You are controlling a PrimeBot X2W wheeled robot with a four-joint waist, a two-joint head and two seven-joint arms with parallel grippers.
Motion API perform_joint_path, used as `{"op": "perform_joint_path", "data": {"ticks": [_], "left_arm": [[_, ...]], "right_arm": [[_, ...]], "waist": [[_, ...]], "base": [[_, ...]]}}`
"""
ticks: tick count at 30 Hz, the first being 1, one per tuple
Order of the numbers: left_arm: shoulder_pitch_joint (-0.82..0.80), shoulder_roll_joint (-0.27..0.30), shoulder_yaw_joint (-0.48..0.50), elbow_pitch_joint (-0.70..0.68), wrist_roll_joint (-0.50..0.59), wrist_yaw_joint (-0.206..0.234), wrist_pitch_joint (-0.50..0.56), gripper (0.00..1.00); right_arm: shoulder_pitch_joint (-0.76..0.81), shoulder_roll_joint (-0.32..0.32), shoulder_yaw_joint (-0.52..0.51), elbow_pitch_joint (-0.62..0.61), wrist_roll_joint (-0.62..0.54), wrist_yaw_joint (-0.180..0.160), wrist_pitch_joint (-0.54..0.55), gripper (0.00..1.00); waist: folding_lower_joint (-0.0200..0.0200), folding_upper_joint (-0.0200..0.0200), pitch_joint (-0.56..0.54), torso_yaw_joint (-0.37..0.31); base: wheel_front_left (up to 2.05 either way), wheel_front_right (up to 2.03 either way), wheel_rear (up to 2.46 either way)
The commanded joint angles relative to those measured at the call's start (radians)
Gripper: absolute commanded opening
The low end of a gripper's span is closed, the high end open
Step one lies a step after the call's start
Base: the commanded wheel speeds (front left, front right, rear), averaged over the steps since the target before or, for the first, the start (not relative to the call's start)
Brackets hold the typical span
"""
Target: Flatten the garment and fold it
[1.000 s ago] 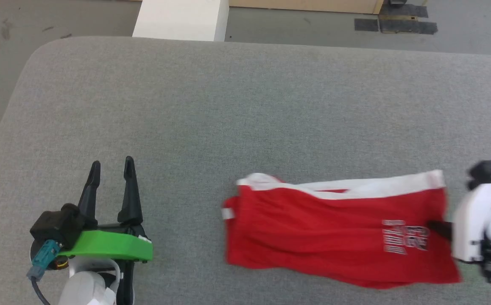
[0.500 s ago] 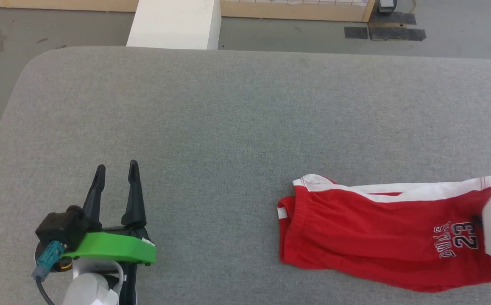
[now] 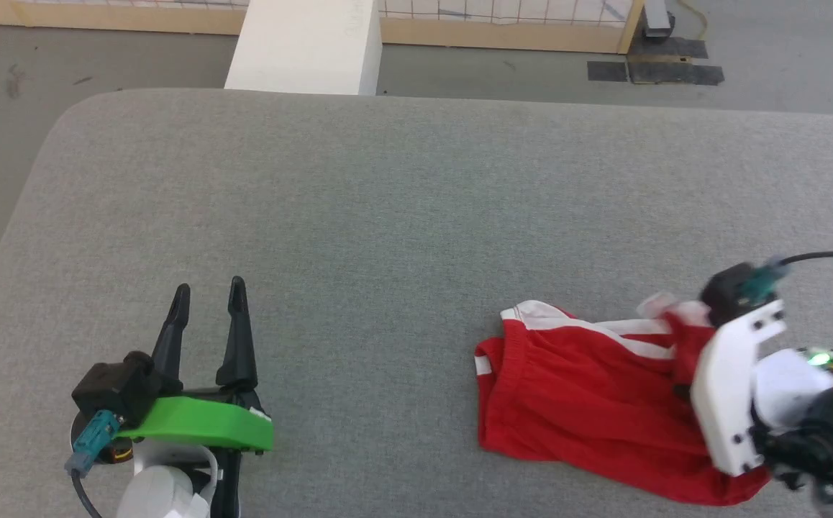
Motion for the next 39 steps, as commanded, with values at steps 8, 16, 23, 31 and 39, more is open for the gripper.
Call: {"op": "perform_joint_path", "data": {"ticks": [8, 16, 23, 31, 39], "left_arm": [[0.015, -0.004, 0.001, 0.001, 0.007, -0.004, -0.005, 1.0], [0.005, -0.01, -0.008, 0.006, 0.002, -0.004, -0.005, 1.0], [-0.003, -0.012, -0.011, 0.013, 0.001, -0.006, -0.005, 1.0], [-0.002, -0.014, -0.01, 0.024, -0.003, -0.009, -0.005, 1.0], [0.01, -0.015, -0.007, 0.024, 0.0, -0.009, -0.005, 1.0]], "right_arm": [[-0.053, 0.091, 0.104, 0.075, 0.027, -0.001, -0.076, 0.0], [-0.13, 0.212, 0.177, 0.235, -0.003, -0.001, -0.199, 0.0], [-0.167, 0.259, 0.233, 0.349, -0.014, -0.001, -0.256, 0.0], [-0.206, 0.27, 0.289, 0.389, -0.053, -0.001, -0.313, 1.0], [-0.224, 0.262, 0.354, 0.256, -0.032, -0.001, -0.296, 1.0]], "waist": [[0.0, 0.0, 0.001, 0.023], [0.0, 0.0, 0.02, 0.035], [0.0, 0.0, 0.031, 0.036], [0.0, 0.0, 0.02, 0.026], [0.0, 0.0, -0.005, -0.01]], "base": [[0.0, 0.0, 0.0], [0.0, 0.0, 0.0], [0.0, 0.0, 0.0], [0.0, 0.0, 0.0], [0.0, 0.0, 0.0]]}}
